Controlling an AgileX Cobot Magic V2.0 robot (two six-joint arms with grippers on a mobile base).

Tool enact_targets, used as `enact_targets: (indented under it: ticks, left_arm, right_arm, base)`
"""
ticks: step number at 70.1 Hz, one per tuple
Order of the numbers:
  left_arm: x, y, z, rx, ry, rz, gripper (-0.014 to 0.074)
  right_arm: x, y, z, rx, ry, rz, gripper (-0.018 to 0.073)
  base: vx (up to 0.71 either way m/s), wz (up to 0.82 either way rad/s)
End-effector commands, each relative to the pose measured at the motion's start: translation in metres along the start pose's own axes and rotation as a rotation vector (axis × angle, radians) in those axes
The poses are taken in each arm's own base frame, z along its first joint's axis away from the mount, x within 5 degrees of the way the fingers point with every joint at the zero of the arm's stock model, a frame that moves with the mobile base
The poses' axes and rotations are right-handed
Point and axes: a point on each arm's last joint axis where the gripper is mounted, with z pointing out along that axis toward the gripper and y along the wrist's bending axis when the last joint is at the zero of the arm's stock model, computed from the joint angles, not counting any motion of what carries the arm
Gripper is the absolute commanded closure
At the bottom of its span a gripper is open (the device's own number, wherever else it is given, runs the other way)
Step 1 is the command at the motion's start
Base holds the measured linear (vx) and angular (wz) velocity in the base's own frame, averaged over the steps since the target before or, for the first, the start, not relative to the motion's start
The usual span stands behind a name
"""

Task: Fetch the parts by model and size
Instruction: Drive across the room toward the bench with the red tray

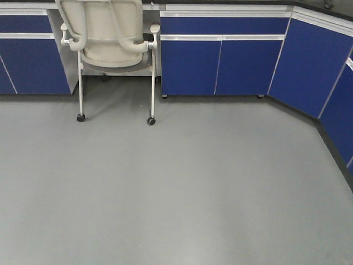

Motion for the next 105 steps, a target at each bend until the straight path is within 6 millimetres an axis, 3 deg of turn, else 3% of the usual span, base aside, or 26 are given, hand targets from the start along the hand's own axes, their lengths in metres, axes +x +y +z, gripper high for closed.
enact_targets:
  ticks: [1, 52, 105]
  left_arm:
    - [-0.0136, -0.0002, -0.0009, 0.009, -0.078, 0.004, 0.0603]
    - [-0.0137, -0.0003, -0.0005, 0.009, -0.076, 0.004, 0.0603]
    - [-0.0137, -0.0003, -0.0005, 0.009, -0.076, 0.004, 0.0603]
  right_arm:
    - [-0.0155, 0.0000, -0.0020, 0.000, -0.098, -0.018, 0.0564]
    - [-0.0155, 0.0000, -0.0020, 0.000, -0.097, -0.018, 0.0564]
    - [-0.0155, 0.0000, -0.0020, 0.000, -0.097, -0.018, 0.0564]
  base:
    - [0.60, 0.02]
    - [0.45, -0.07]
    - [0.17, -0.82]
